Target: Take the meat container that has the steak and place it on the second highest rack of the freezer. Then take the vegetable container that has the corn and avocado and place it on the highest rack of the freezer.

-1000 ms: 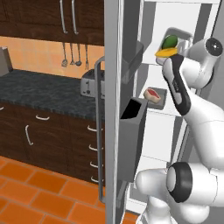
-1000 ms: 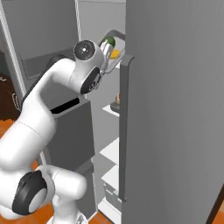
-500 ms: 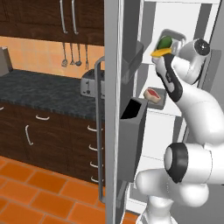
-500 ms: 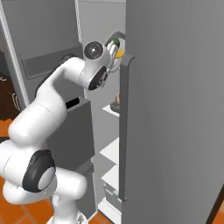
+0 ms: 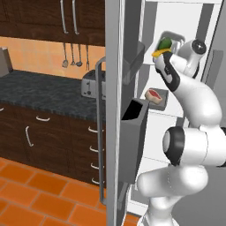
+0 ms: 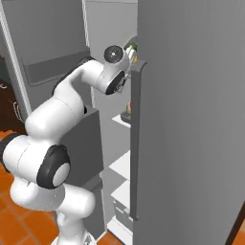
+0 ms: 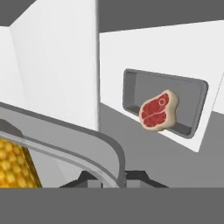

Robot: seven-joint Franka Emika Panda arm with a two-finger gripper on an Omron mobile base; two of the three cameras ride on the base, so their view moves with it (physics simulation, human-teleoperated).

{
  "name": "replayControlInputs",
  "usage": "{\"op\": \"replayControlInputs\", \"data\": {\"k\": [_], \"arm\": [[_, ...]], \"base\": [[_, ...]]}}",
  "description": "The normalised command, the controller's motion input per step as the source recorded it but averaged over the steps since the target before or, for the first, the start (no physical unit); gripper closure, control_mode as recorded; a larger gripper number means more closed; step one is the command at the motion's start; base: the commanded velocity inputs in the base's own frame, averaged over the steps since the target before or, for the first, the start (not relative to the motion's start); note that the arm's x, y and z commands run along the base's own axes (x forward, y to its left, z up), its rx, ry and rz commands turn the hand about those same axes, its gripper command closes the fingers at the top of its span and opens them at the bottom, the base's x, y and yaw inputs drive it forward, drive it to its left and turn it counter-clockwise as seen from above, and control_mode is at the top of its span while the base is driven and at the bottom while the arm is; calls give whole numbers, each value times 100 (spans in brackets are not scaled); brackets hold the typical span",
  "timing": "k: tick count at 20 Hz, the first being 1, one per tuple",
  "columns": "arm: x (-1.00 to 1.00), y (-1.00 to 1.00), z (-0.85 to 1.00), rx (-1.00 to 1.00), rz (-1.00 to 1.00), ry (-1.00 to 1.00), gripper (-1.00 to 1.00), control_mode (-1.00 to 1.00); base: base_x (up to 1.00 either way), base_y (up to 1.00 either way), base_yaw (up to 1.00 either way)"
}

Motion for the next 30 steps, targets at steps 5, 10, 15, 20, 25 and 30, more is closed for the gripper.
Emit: {"op": "replayControlInputs", "data": {"k": [5, 10, 15, 20, 25, 30], "arm": [[40, -16, -18, 0, 0, 0, 100, -100], [54, -5, 0, 0, 0, 0, 100, -100], [56, 0, 0, 0, 0, 0, 100, -100], [54, 1, -22, -7, 0, 0, -100, -100], [42, 0, -4, 0, 0, 0, -100, -100], [9, 0, -3, -2, 2, -16, -100, -100]], "base": [[0, 0, 0], [0, 0, 0], [0, 0, 0], [0, 0, 0], [0, 0, 0], [0, 0, 0]]}}
